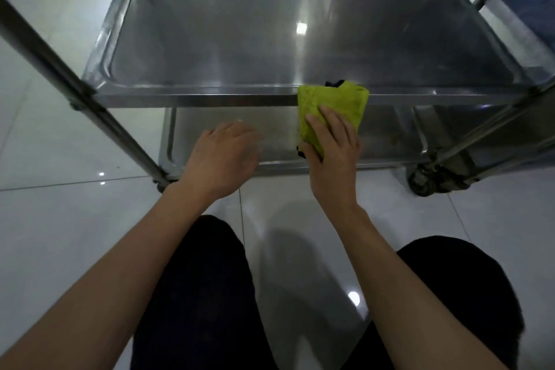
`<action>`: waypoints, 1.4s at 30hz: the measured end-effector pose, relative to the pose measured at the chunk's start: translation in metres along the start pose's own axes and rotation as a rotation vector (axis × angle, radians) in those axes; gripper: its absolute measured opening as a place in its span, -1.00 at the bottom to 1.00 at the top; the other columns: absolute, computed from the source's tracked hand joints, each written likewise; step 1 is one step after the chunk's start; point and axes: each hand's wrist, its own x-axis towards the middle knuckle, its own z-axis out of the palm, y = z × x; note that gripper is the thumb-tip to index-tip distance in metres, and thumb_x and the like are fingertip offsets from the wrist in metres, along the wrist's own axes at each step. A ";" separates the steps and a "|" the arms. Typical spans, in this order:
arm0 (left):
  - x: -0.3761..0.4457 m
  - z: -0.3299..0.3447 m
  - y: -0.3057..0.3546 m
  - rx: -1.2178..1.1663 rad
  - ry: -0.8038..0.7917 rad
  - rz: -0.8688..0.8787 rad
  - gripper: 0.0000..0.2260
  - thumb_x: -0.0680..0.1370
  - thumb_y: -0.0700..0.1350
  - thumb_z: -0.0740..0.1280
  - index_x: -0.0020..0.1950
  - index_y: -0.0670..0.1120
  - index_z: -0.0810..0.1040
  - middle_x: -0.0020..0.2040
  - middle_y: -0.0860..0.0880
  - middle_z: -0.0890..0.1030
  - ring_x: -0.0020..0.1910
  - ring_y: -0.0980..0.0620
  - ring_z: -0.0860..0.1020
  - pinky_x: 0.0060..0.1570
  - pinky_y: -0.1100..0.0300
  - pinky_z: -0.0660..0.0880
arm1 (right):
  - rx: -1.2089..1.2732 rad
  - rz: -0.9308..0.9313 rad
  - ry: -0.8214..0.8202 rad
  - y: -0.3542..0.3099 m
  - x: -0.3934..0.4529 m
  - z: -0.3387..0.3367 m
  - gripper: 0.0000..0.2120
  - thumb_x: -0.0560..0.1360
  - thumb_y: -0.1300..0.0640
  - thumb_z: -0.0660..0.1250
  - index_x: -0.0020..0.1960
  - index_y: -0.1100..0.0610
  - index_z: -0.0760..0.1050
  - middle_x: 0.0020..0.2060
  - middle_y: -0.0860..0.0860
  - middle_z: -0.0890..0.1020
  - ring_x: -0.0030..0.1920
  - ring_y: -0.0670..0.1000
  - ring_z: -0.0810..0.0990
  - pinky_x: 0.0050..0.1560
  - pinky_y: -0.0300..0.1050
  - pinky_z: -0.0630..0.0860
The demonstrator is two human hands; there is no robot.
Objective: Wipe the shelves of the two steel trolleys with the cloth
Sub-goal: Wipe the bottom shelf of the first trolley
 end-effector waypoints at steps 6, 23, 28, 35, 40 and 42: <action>-0.025 0.005 -0.045 -0.097 -0.086 -0.134 -0.72 0.64 0.00 0.28 0.32 0.00 0.59 0.30 -0.02 0.59 0.27 -0.12 0.52 0.26 -0.05 0.45 | 0.372 0.376 0.033 -0.031 -0.042 0.040 -0.62 0.54 0.20 0.41 0.35 0.09 0.54 0.38 0.00 0.50 0.40 0.03 0.43 0.41 0.15 0.38; -0.036 0.068 -0.136 -0.018 -0.328 -0.378 -0.87 0.60 -0.06 0.26 0.05 -0.03 0.58 0.07 -0.15 0.62 0.08 -0.24 0.58 0.00 -0.01 0.53 | 0.572 0.423 -0.222 0.006 -0.029 0.175 -0.75 0.54 0.17 0.37 0.22 0.08 0.57 0.10 -0.02 0.60 0.13 -0.02 0.55 0.23 -0.14 0.47; -0.025 0.090 -0.151 0.037 -0.321 -0.349 -0.77 0.57 -0.02 0.28 0.20 -0.01 0.58 0.13 -0.07 0.61 0.10 -0.19 0.57 0.07 -0.11 0.54 | 0.435 0.281 -0.248 0.019 -0.013 0.202 -0.69 0.55 0.20 0.38 0.28 0.18 0.56 0.16 -0.02 0.58 0.19 -0.03 0.49 0.26 -0.34 0.35; -0.027 0.120 -0.171 0.064 -0.297 -0.332 -0.66 0.58 -0.02 0.25 0.34 0.03 0.54 0.20 0.01 0.58 0.20 -0.14 0.53 0.13 -0.17 0.51 | 0.030 0.041 -0.703 0.046 -0.028 0.245 -0.65 0.66 0.04 0.21 0.44 -0.03 0.44 0.52 0.01 0.34 0.57 0.07 0.16 0.52 0.21 -0.05; -0.032 0.133 -0.182 0.146 -0.246 -0.316 -0.68 0.58 0.00 0.26 0.33 0.05 0.53 0.23 0.01 0.54 0.27 -0.13 0.47 0.17 -0.19 0.49 | -0.297 -0.100 -0.629 0.056 -0.032 0.257 -0.47 0.68 -0.13 0.01 0.61 0.00 0.14 0.62 0.11 0.08 0.62 0.14 -0.07 0.49 0.28 -0.35; -0.035 0.139 -0.184 0.192 -0.221 -0.316 -0.66 0.58 0.00 0.26 0.34 0.05 0.53 0.30 -0.02 0.53 0.31 -0.15 0.45 0.22 -0.21 0.46 | -0.308 -0.081 -0.660 0.058 -0.030 0.261 -0.45 0.69 -0.13 -0.03 0.62 0.04 0.11 0.63 0.14 0.03 0.62 0.18 -0.12 0.54 0.27 -0.27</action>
